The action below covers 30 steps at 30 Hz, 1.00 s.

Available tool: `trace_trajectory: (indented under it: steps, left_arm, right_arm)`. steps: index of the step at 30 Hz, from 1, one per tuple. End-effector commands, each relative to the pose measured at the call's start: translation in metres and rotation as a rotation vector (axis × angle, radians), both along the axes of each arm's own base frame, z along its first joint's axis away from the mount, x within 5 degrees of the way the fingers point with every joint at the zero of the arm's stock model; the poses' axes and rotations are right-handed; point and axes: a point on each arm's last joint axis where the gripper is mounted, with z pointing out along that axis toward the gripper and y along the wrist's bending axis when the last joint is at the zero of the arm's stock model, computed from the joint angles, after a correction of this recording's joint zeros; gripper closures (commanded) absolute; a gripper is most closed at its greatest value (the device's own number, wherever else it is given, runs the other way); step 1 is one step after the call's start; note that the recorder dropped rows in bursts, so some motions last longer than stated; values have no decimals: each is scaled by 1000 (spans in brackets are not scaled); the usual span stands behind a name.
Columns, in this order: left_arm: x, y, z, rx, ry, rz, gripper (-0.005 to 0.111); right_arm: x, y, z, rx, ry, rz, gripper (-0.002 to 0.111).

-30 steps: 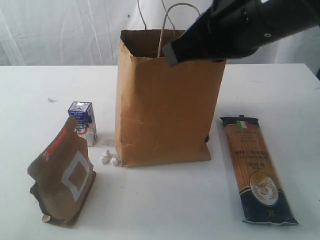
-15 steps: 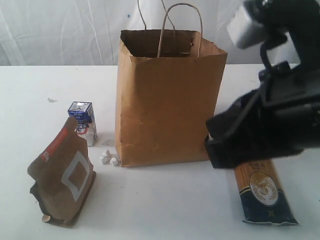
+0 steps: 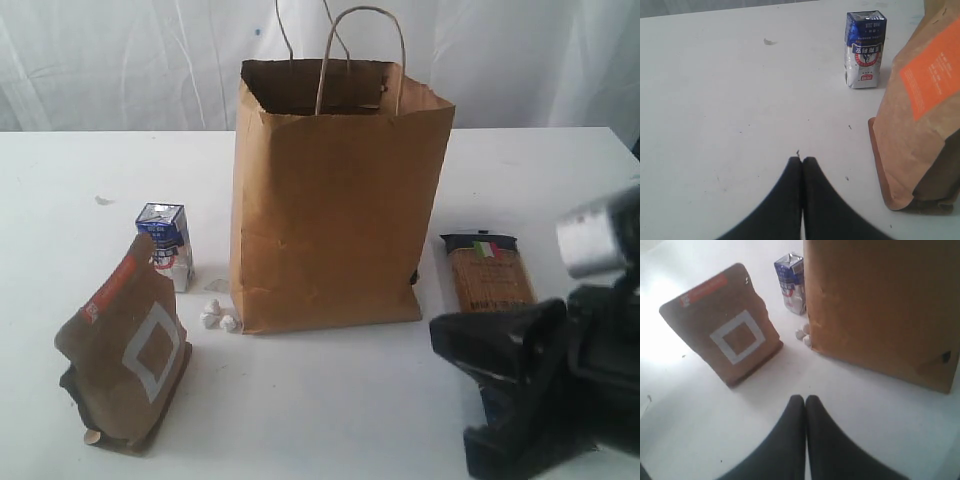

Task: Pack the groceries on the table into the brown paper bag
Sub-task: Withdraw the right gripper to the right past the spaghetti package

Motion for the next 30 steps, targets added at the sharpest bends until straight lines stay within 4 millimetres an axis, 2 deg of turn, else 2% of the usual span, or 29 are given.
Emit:
trace_trajectory:
  steps: [1, 8, 16, 25, 30]
  left_arm:
    - [0, 0, -1, 0, 0, 1, 107]
    - [0, 0, -1, 0, 0, 1, 107]
    - [0, 0, -1, 0, 0, 1, 107]
    - [0, 0, -1, 0, 0, 1, 107]
    - [0, 0, -1, 0, 0, 1, 107]
  right_arm:
    - [-11, -15, -24, 13, -2, -21, 108]
    - [-23, -50, -55, 37, -29, -182, 108]
    - [-38, -75, -85, 92, -112, -332, 108]
    - [-42, -89, -83, 119, -177, -511, 108]
    - [-47, -93, -89, 91, -137, -571, 108]
